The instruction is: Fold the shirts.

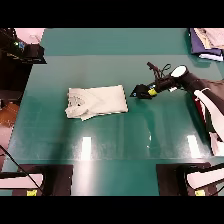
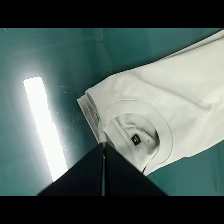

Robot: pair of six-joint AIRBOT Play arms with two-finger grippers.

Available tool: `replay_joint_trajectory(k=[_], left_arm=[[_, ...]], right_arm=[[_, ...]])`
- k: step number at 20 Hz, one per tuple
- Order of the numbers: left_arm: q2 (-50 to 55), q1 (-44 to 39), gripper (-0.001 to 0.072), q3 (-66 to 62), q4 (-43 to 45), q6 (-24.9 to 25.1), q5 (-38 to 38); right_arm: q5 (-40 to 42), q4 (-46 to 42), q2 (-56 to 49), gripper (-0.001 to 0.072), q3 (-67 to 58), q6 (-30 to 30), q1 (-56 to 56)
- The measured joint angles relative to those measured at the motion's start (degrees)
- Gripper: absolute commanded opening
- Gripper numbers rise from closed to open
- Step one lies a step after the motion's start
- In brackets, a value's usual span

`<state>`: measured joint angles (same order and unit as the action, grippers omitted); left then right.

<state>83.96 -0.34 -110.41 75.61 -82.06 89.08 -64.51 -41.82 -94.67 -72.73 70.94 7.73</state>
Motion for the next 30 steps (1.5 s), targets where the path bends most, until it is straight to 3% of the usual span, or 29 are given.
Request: replay_joint_trajectory(k=[7, 10, 11, 12, 16, 20, 26, 30], left_arm=[[0.0, 0.0, 0.0023, 0.0, -0.9, 0.0, 0.0], [0.0, 0.0, 0.0023, 0.0, -1.0, 0.0, 0.1], [0.0, 0.0, 0.0024, 0.0, -1.0, 0.0, 0.2], [0.0, 0.0, 0.0023, 0.0, -1.0, 0.0, 0.3], [0.0, 0.0, 0.0024, 0.0, -1.0, 0.0, 0.5], [0.0, 0.0, 0.0024, 0.0, -1.0, 0.0, 0.9], [0.0, 0.0, 0.0023, 0.0, -1.1, 0.0, 0.5], [0.0, 0.0, 0.0024, 0.0, -1.7, -0.3, -0.2]], right_arm=[[1.6, 11.8, -9.9, 0.0647, -4.6, -2.1, 6.0], [1.8, 15.0, -14.3, 0.0402, -9.3, -2.8, 10.1], [2.0, 15.6, -15.6, 0.0268, -10.9, -3.2, 11.4], [2.0, 16.3, -16.5, 0.0024, -12.3, -3.8, 12.4], [0.9, 18.1, -18.1, 0.0012, -17.0, -6.9, 14.5], [0.2, 15.4, -13.6, 0.0012, -18.9, -7.5, 9.6], [-1.7, -0.9, -0.9, 0.0012, -19.5, -0.9, -10.8], [0.3, -5.9, 5.2, 0.0012, -19.6, 2.4, -27.5]])
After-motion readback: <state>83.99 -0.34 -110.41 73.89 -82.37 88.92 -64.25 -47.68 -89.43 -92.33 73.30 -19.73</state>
